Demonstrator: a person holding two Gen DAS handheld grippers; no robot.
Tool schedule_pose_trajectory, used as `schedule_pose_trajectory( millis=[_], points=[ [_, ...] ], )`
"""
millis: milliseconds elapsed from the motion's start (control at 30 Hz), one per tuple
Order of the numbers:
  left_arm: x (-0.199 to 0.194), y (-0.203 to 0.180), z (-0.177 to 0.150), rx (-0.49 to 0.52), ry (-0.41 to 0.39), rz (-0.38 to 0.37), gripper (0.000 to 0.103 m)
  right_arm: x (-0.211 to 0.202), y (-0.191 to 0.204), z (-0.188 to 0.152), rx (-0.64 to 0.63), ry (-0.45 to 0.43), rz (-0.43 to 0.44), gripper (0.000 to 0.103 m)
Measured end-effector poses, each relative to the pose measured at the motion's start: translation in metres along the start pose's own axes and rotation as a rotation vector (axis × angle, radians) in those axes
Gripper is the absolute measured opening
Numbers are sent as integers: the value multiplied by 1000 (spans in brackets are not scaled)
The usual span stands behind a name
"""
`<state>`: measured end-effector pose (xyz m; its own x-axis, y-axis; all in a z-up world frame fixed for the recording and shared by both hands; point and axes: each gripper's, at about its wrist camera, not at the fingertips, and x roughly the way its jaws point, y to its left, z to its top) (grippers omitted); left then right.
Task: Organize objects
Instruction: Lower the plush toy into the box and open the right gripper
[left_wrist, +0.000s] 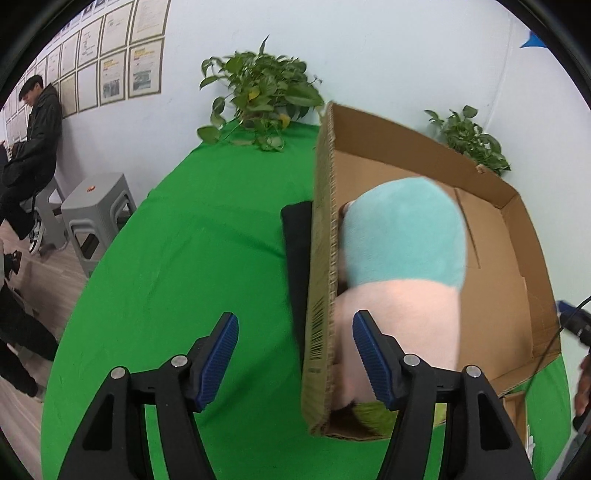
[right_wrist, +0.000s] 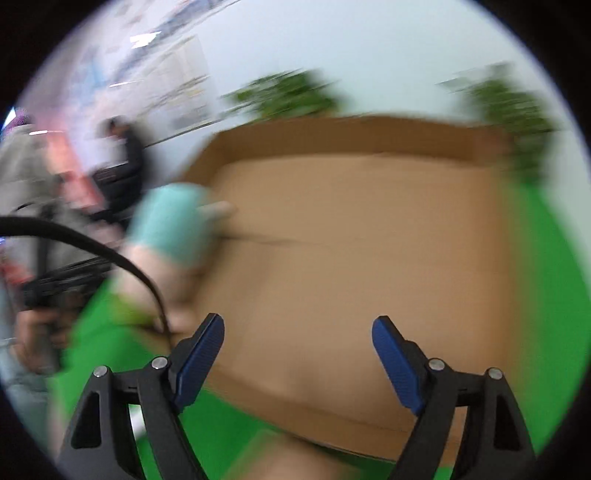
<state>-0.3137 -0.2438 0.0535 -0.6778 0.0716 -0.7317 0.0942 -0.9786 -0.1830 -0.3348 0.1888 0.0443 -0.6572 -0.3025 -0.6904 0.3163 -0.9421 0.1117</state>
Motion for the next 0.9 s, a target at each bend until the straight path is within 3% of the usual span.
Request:
schedule_pose_trajectory(
  millis=[100, 133, 167, 200, 233, 267, 300, 467, 567, 900],
  points=[
    [12, 5, -5, -12, 32, -38, 41, -13, -57, -17, 101, -14, -220, 83],
    [14, 4, -7, -9, 33, -46, 35, -7, -69, -21, 124, 9, -253, 82],
    [15, 3, -9, -1, 32, -49, 27, 2, -75, -26, 109, 45, -271, 74],
    [17, 0, -10, 13, 36, -54, 23, 14, -78, -33, 79, 86, -284, 51],
    [19, -4, -11, 23, 40, -63, 12, 25, -80, -39, 71, 122, -280, 38],
    [20, -8, -11, 31, 44, -73, 4, 32, -82, -42, 90, 143, -253, 17],
    [21, -12, -12, 44, 46, -75, 3, 37, -85, -44, 116, 145, -250, 12],
    [20, -16, -18, 54, 40, -72, 3, 34, -79, -53, 137, 126, -231, 5],
    [15, -13, -29, 34, 45, -100, 3, 27, -78, -63, 140, 135, -217, 5],
    [14, -20, -64, 66, 69, -60, 3, 40, -82, -100, 185, 217, -207, 5]
  ],
)
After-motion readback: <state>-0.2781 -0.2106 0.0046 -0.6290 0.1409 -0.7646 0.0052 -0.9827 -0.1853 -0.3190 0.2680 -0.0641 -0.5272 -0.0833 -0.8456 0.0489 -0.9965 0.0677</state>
